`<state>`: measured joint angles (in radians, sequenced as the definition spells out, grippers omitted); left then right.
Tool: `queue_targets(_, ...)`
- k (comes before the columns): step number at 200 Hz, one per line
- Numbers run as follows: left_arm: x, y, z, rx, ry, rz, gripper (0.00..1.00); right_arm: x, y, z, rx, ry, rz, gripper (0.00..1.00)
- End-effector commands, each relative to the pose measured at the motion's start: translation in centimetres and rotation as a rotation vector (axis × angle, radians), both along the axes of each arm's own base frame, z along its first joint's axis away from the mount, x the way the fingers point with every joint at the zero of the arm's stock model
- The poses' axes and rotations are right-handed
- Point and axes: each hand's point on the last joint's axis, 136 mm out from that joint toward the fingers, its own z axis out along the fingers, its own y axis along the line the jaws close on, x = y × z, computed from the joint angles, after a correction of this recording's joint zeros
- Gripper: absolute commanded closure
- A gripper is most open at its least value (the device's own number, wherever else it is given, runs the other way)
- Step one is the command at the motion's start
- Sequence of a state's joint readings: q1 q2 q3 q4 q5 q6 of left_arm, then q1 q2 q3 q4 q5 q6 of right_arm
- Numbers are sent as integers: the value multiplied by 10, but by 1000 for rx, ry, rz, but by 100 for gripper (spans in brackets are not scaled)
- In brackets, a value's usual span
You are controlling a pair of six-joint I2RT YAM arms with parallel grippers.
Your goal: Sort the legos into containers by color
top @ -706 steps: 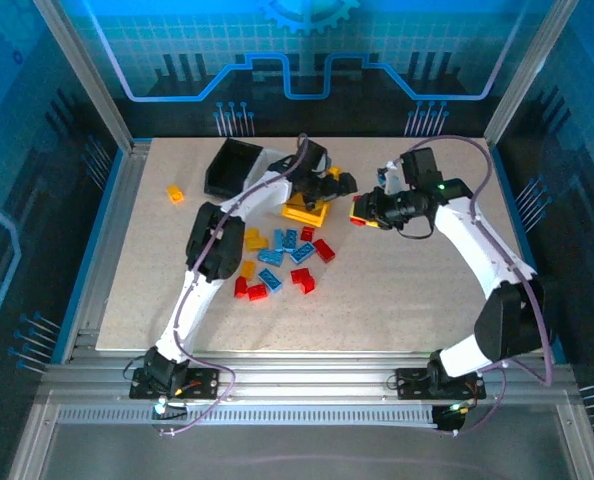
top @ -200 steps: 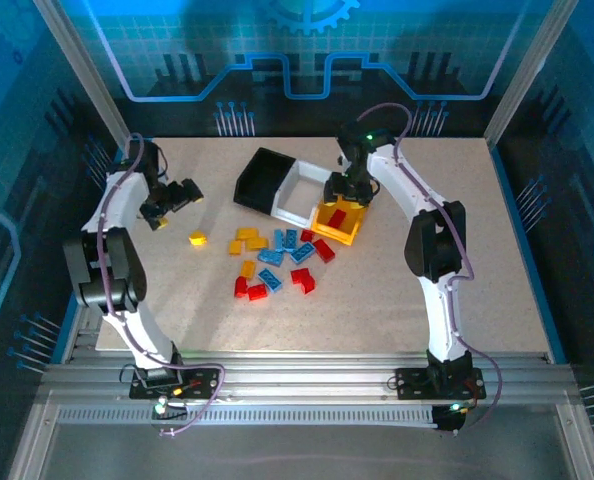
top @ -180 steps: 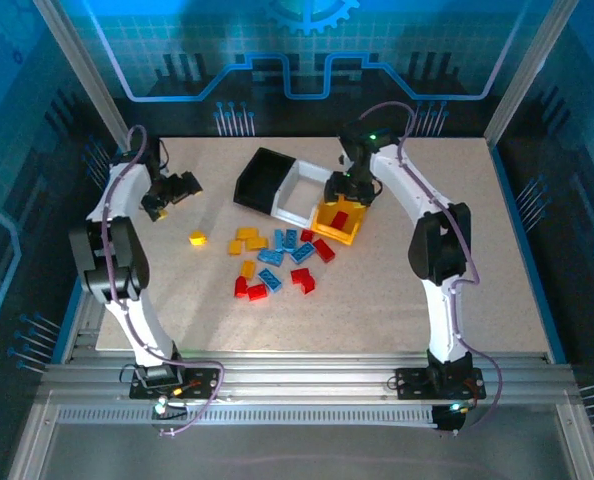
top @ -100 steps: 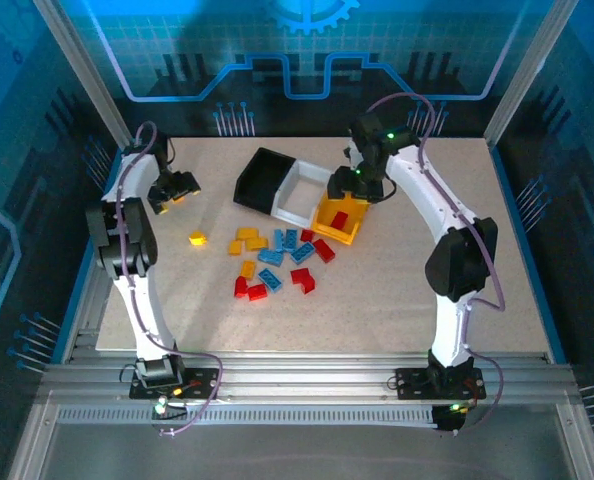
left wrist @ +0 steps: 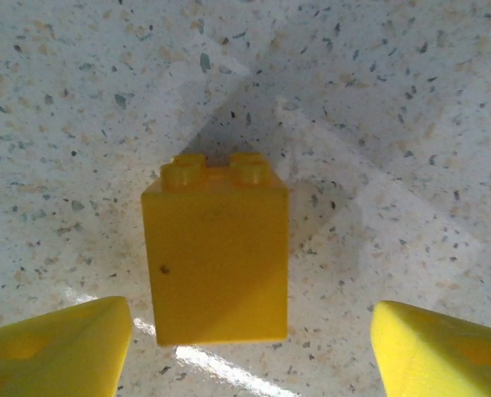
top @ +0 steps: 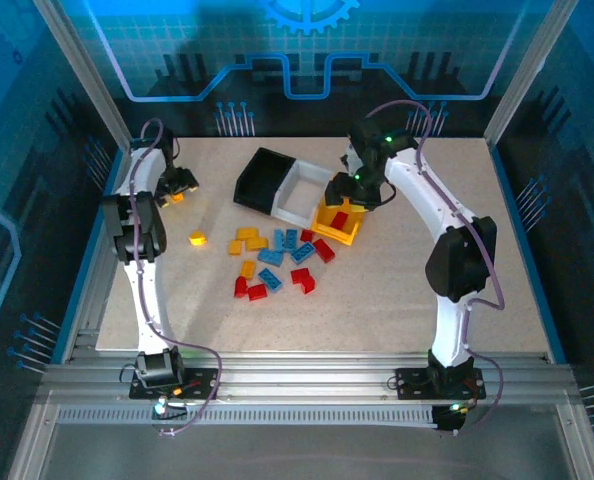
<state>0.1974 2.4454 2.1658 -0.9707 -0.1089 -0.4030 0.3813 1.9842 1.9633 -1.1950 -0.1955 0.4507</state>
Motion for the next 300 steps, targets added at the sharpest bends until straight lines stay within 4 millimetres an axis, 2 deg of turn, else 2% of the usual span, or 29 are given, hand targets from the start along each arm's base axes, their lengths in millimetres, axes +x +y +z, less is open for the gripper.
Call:
queue_targets(1,-4,5,0,-1,28,33,28,-6,8,0,18,18,16,37)
queue_targets(65,-3,7,-9,8,47,23,46,-1,13,-12,30,41,13,38)
queue_targets(87,-4,6,-8,4,49,18,57,0,13,-13,26,42,10,38)
queue_targets(107,-6,5,-6,1,47,16,59,2,13,-15,27,45,4,38)
queue_targets(154,-11,-2,18,-15,-11,5,63,2,17,-13,30,36,9,38)
queue_targets(184,-16,-14,45,-46,-81,-41,64,-2,17,-13,31,27,11,38)
queue_targets(199,-18,-30,62,-93,-128,-83,64,-5,15,-13,28,22,9,38)
queue_targets(220,-22,-63,87,-190,-181,-163,64,-10,12,-15,27,17,4,38)
queue_targets(252,-32,-131,119,-344,-239,-295,62,-18,4,-16,7,9,5,38)
queue_targets(277,-34,-184,128,-423,-257,-375,60,-27,-3,-15,0,2,5,38)
queue_targets(300,-26,-214,120,-476,-256,-378,59,-34,-8,-13,-3,-5,3,38)
